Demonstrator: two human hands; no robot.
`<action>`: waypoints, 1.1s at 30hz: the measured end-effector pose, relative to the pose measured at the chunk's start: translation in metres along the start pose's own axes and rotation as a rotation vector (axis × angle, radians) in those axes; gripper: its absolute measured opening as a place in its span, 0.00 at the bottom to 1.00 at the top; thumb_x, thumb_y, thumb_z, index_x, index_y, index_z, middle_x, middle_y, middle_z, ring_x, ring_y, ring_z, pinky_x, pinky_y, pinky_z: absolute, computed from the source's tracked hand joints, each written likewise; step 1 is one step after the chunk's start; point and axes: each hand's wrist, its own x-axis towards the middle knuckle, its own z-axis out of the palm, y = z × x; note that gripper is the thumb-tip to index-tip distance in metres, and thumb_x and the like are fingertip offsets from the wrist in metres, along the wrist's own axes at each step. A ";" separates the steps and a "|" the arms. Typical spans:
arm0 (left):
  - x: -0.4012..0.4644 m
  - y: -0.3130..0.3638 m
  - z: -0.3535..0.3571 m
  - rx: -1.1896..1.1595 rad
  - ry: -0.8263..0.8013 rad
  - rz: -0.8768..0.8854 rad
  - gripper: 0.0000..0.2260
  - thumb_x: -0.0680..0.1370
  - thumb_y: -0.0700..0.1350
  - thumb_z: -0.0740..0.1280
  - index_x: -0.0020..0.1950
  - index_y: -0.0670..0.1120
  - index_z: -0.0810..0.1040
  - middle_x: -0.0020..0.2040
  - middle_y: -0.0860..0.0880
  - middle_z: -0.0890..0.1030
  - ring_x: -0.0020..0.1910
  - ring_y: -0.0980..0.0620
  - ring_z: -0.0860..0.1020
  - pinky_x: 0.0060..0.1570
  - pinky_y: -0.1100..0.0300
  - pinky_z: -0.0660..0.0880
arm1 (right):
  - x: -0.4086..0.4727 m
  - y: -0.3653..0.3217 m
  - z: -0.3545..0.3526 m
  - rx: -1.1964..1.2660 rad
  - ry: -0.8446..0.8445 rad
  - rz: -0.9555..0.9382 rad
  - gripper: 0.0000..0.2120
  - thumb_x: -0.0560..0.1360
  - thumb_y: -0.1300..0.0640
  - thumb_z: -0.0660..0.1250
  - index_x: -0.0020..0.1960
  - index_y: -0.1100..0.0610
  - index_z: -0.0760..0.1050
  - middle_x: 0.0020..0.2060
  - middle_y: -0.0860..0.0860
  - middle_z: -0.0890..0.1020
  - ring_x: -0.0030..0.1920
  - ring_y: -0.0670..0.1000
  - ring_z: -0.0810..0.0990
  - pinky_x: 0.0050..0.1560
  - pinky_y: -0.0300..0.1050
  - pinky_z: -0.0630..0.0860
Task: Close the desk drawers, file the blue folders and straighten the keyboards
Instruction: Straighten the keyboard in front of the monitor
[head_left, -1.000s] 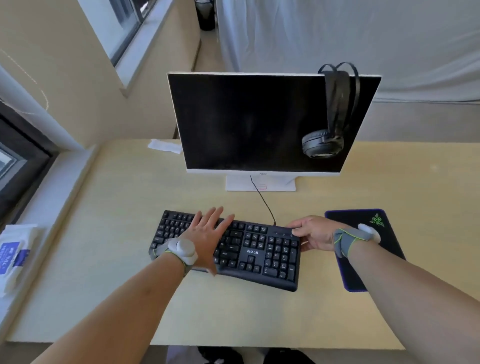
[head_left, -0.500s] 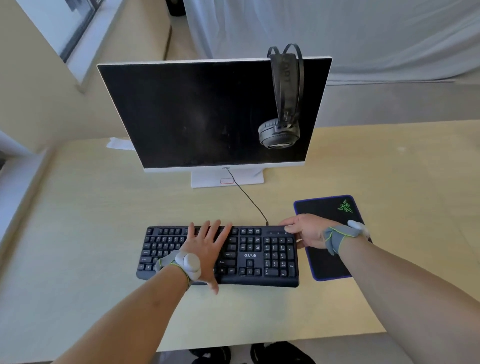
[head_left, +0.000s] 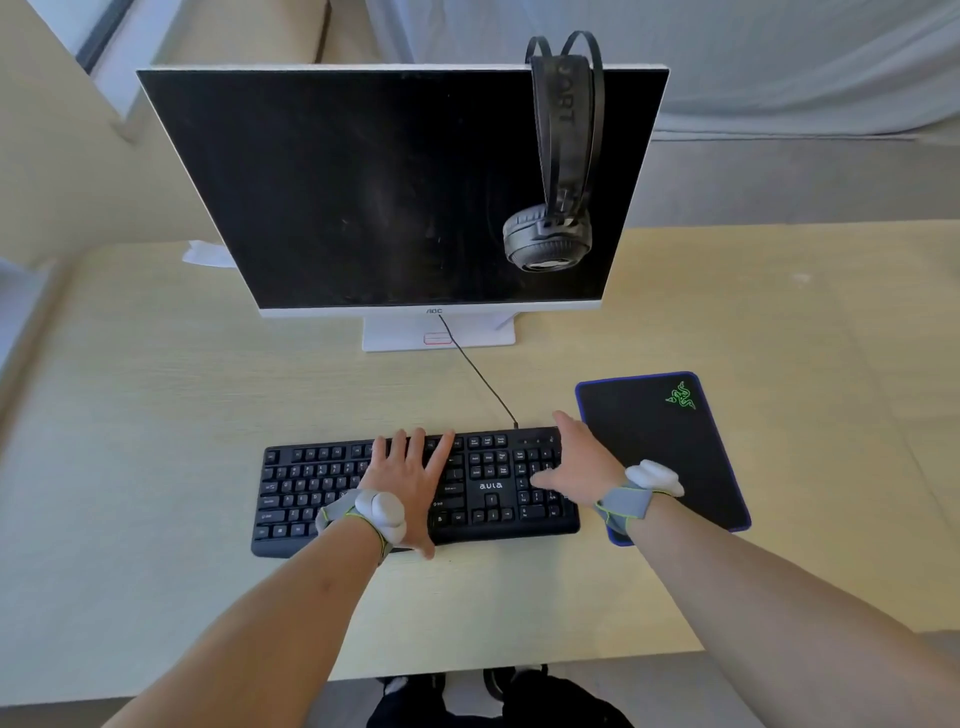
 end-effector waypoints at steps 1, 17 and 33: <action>0.000 0.002 0.000 0.001 -0.006 -0.005 0.72 0.52 0.75 0.73 0.80 0.49 0.34 0.74 0.38 0.60 0.70 0.36 0.62 0.68 0.39 0.60 | -0.001 0.003 0.001 -0.042 0.005 -0.015 0.49 0.71 0.48 0.75 0.81 0.55 0.47 0.77 0.54 0.58 0.74 0.56 0.65 0.68 0.51 0.70; 0.004 0.010 0.009 -0.026 -0.030 -0.052 0.73 0.50 0.76 0.73 0.80 0.49 0.32 0.77 0.38 0.57 0.73 0.35 0.58 0.69 0.36 0.58 | -0.016 0.050 0.026 -0.264 0.084 0.209 0.30 0.81 0.45 0.54 0.80 0.53 0.52 0.80 0.53 0.47 0.79 0.60 0.46 0.72 0.60 0.62; 0.007 0.010 0.006 -0.037 -0.068 -0.071 0.74 0.52 0.74 0.75 0.79 0.49 0.29 0.79 0.38 0.53 0.77 0.33 0.53 0.73 0.34 0.54 | -0.018 0.070 0.010 -0.231 0.229 0.407 0.30 0.72 0.43 0.69 0.70 0.48 0.64 0.61 0.56 0.68 0.58 0.61 0.68 0.54 0.54 0.73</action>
